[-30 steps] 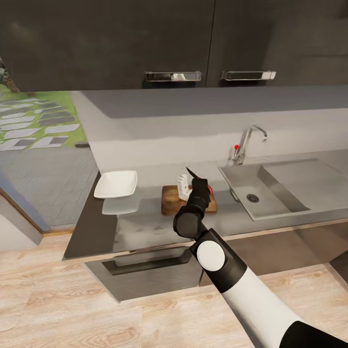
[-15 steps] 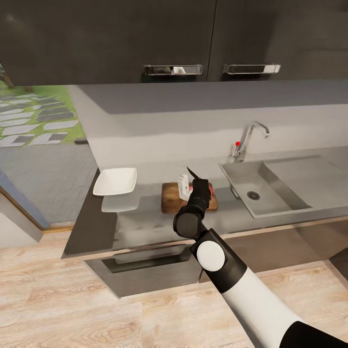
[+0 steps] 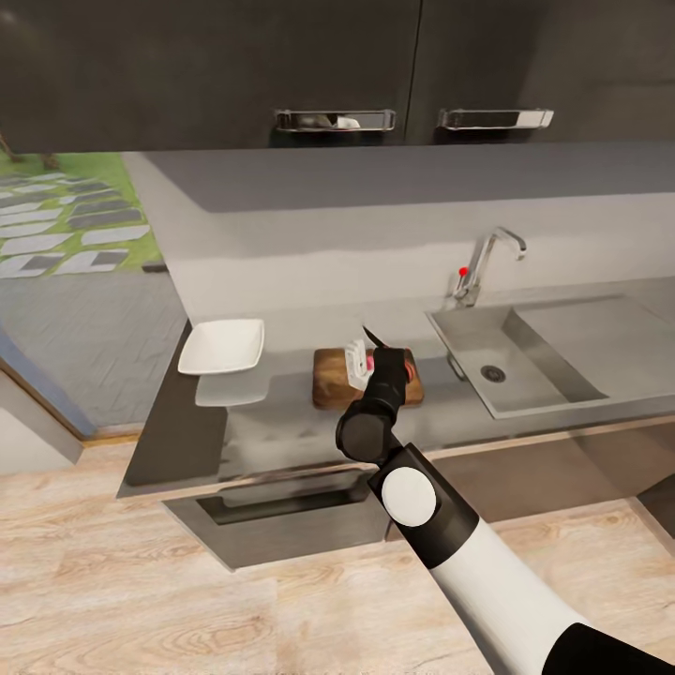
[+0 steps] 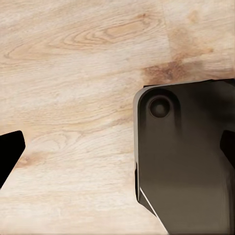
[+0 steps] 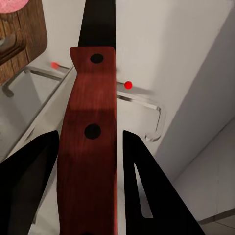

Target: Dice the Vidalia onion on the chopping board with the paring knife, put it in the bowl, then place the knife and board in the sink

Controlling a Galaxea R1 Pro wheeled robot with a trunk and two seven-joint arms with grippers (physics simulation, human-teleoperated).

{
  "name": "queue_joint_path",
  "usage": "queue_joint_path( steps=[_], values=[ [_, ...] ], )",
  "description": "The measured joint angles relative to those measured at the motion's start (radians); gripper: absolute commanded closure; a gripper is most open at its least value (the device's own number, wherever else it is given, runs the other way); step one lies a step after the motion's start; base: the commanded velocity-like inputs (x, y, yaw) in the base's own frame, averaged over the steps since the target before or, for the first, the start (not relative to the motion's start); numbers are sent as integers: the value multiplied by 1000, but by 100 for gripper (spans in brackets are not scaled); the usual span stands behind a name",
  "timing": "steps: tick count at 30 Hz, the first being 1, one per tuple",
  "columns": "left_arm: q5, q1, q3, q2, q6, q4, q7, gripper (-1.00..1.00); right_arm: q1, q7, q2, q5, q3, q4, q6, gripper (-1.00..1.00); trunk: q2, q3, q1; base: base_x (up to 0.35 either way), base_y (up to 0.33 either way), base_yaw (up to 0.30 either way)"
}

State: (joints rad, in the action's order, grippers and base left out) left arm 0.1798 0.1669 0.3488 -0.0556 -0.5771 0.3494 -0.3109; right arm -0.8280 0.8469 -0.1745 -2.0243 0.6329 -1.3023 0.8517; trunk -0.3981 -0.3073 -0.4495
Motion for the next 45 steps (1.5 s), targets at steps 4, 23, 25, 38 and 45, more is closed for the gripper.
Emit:
queue_joint_path(
  steps=[4, 23, 25, 38, 45],
  values=[
    [0, 0, 0, 0, 0, -1, 0, -100, 0, 0, 0, 0, 0, 0, 0, 100, 0, -6, 0, 0, 0, 0],
    [-2, 0, 0, 1, 0, -7, 0, -100, 0, 0, 0, -2, -1, 0, -1, 100, 0, -12, 0, 0, 0, 0],
    [-2, 0, 0, 1, 0, -6, 0, -100, -1, 0, 0, -2, -1, 0, -1, 100, 0, -12, 0, 0, 0, 0],
    [-3, 0, 0, 2, -2, -7, 0, -100, 4, -2, 0, -17, 3, -17, -1, 100, 0, -12, 0, 0, 0, 0],
    [-2, 0, 0, 2, -3, -8, 0, -100, 4, -10, 0, 10, 4, 23, 2, 100, 0, -12, 0, 0, 0, 0]
  ],
)
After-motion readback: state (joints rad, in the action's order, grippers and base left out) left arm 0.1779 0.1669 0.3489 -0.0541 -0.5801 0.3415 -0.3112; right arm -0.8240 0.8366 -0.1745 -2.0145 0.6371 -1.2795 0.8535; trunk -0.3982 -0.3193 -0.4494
